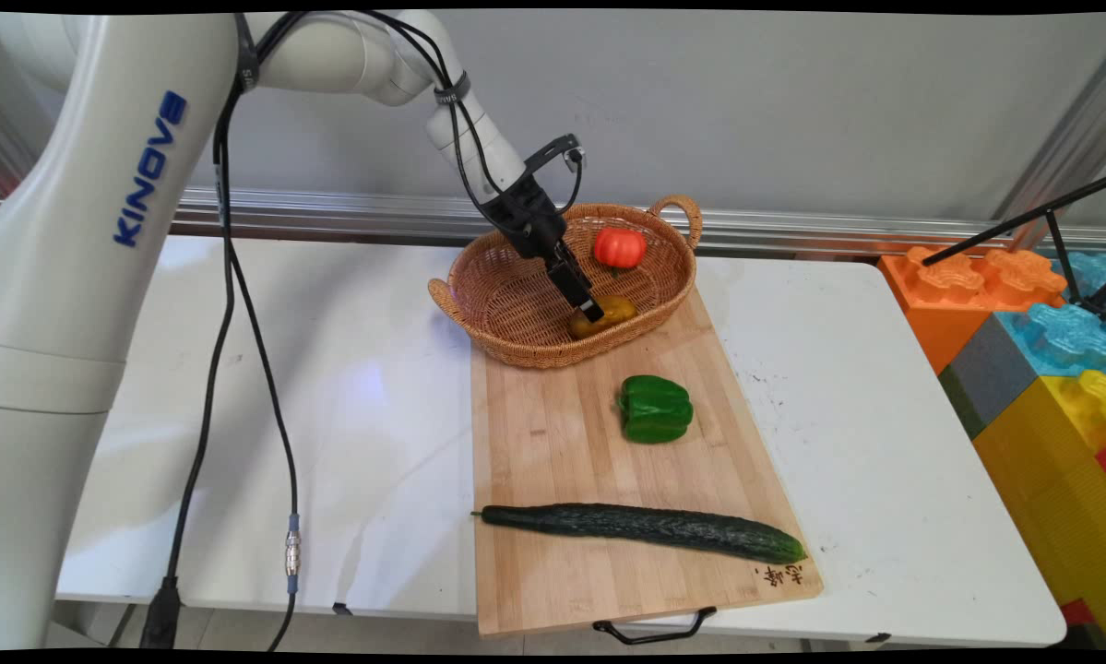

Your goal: Pick up the potato from the vegetable basket, then place the picked object on the cutting board

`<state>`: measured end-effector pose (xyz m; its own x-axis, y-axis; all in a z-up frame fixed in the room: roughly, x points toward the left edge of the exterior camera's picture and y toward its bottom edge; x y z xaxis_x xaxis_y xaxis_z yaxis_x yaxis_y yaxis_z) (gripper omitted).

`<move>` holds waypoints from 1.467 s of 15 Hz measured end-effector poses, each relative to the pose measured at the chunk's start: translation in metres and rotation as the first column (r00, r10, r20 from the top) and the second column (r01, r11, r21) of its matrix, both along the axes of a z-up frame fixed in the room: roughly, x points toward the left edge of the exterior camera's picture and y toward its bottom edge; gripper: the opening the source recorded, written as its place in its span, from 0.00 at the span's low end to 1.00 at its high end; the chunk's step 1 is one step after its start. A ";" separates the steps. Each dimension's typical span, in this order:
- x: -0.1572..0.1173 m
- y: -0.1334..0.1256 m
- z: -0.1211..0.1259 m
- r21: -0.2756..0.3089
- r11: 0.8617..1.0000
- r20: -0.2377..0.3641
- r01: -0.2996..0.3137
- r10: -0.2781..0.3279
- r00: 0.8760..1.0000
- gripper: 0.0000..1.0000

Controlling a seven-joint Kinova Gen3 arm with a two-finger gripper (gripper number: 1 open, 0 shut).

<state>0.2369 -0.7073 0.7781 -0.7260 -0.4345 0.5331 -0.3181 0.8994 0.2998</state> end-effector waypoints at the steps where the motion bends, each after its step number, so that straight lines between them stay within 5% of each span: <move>1: -0.001 0.000 -0.002 0.001 1.000 0.001 0.001 -0.001 1.000 1.00; 6: -0.005 0.002 -0.010 -0.006 1.000 0.013 0.010 -0.010 1.000 1.00; 7: -0.005 0.003 -0.011 -0.007 1.000 0.015 0.011 -0.011 1.000 0.00; 15: -0.007 0.005 -0.008 -0.038 0.999 0.013 0.006 -0.006 1.000 0.00; 22: 0.006 0.018 0.041 -0.163 0.985 -0.026 -0.054 0.050 0.998 0.00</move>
<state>0.2432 -0.6896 0.8191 -0.6924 -0.3767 0.6153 -0.3606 0.9194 0.1570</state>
